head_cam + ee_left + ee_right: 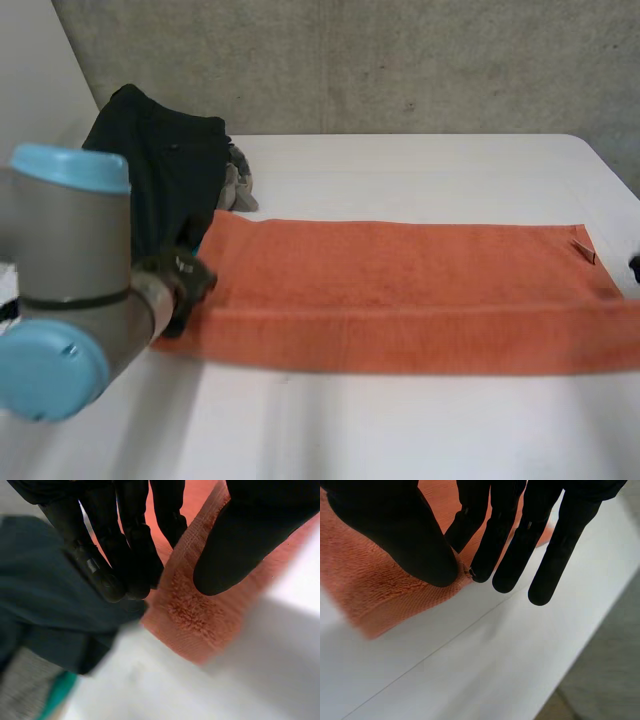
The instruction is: Fold the laundry.
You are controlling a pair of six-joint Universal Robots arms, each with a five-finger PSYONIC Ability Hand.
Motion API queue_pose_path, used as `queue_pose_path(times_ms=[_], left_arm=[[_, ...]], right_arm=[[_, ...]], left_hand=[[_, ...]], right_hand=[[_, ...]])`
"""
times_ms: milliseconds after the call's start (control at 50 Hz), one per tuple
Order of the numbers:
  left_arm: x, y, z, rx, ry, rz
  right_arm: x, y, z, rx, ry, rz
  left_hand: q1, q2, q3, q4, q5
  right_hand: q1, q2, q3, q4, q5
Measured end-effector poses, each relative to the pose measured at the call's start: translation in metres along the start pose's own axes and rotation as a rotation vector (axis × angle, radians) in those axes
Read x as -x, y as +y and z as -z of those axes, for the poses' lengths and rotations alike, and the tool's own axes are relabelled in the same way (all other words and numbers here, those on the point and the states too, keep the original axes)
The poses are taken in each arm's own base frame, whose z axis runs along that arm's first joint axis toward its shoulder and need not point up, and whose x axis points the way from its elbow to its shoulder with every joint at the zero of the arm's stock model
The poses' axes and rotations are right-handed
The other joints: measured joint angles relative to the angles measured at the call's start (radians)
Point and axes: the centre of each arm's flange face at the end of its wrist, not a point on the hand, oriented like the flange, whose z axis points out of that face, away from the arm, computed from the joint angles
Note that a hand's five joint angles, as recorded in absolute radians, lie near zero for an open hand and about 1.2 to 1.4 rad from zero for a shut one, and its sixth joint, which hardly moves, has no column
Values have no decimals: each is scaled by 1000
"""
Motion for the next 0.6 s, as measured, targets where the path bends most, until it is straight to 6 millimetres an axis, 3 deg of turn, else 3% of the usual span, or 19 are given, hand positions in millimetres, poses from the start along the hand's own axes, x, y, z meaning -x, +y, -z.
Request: queue_pose_path(times_ms=[220, 360, 400, 440, 460, 480, 500, 540, 600], left_arm=[[39, -62, -74, -272, -243, 72], [45, -85, -116, -353, -324, 60], [43, -88, -126, -364, -336, 54], [39, -90, -134, -372, -342, 49], [38, -91, -136, -374, -343, 48], [34, -92, -140, -378, -342, 44], [29, -92, -143, -381, -340, 41], [23, -93, -145, -382, -333, 38], [15, -93, -145, -376, -321, 35]], right_arm=[[-20, -40, -58, -244, 262, -6], [-25, -57, -104, -343, 414, 14], [-24, -60, -118, -365, 441, 19], [-23, -62, -128, -381, 453, 16], [-22, -63, -133, -388, 456, 14], [-20, -64, -141, -400, 458, 6], [-17, -64, -148, -407, 456, -6], [-13, -64, -153, -406, 446, -26], [-11, -63, -153, -386, 415, -69]], left_hand=[[0, 0, 0, 0, 0], [0, 0, 0, 0, 0], [-239, -238, -212, -219, -200], [-538, -474, -464, -477, -456], [-538, -474, -464, -477, -456], [-901, -833, -820, -827, -792], [-978, -947, -928, -952, -902], [-981, -985, -974, -996, -935], [-981, -995, -980, -1002, -935]], right_hand=[[0, 0, 0, 0, 1], [0, 0, 0, 0, 1], [-123, -150, -152, -154, -138], [-408, -441, -430, -428, -443], [-512, -524, -510, -508, -528], [-743, -760, -740, -736, -768], [-855, -889, -878, -882, -901], [-915, -965, -966, -966, -975], [-916, -973, -981, -986, -981]])
